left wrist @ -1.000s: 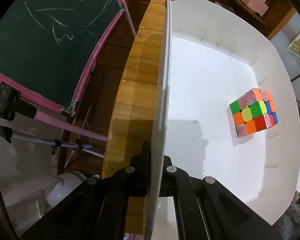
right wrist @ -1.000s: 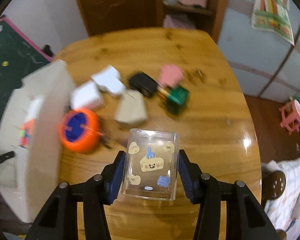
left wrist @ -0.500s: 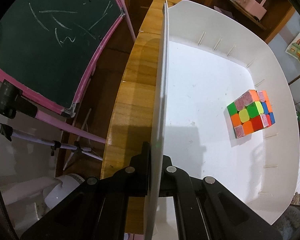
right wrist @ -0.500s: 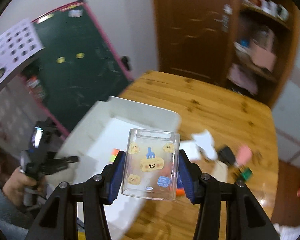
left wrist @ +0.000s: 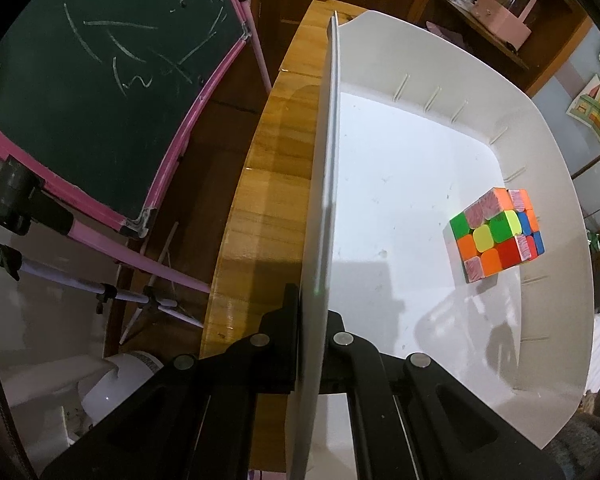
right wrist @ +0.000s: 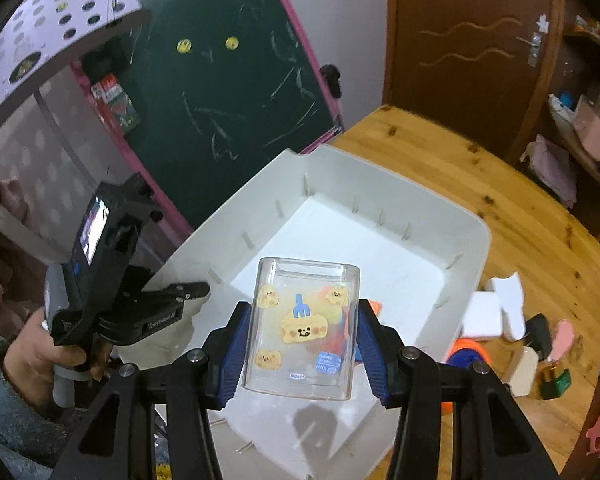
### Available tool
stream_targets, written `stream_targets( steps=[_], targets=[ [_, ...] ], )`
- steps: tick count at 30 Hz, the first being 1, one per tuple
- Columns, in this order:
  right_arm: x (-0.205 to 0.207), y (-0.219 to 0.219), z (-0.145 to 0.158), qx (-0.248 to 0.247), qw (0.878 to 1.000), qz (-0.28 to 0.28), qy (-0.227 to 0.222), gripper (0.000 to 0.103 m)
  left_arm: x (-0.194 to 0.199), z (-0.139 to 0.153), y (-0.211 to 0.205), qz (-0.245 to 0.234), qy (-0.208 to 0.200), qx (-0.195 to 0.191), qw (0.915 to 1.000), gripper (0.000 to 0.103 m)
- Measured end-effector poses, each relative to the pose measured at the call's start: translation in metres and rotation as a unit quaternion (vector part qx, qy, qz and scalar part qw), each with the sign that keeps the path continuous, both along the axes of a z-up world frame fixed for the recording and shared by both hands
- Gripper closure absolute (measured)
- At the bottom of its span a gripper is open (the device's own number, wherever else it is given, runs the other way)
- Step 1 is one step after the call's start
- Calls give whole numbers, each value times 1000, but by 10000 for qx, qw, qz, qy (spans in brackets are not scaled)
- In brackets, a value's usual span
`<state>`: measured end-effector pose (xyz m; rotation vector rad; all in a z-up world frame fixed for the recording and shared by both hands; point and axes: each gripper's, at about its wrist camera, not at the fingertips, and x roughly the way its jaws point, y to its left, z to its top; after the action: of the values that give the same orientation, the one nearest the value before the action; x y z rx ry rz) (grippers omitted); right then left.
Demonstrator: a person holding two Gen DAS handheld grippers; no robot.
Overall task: Organize rigid objects
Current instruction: 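Carry the clear box into the bin beside the cube and release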
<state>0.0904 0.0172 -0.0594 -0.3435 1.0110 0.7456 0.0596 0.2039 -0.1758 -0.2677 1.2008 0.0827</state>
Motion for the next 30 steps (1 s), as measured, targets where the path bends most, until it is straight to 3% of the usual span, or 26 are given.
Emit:
stream_targets(
  steps=[16,24,30],
  targets=[
    [-14,16,-79,-697,9935,52,897,52,-2,0,1,21,-109,-2,9999,100],
    [-12,13,-95,-851,9883,-81,1263,52,-2,0,1,27,-118,-2,9999,100],
    [-15,9,-90,-855,9891,-170,1190,48,-2,0,1,26,-122,8,9999,100]
  ],
)
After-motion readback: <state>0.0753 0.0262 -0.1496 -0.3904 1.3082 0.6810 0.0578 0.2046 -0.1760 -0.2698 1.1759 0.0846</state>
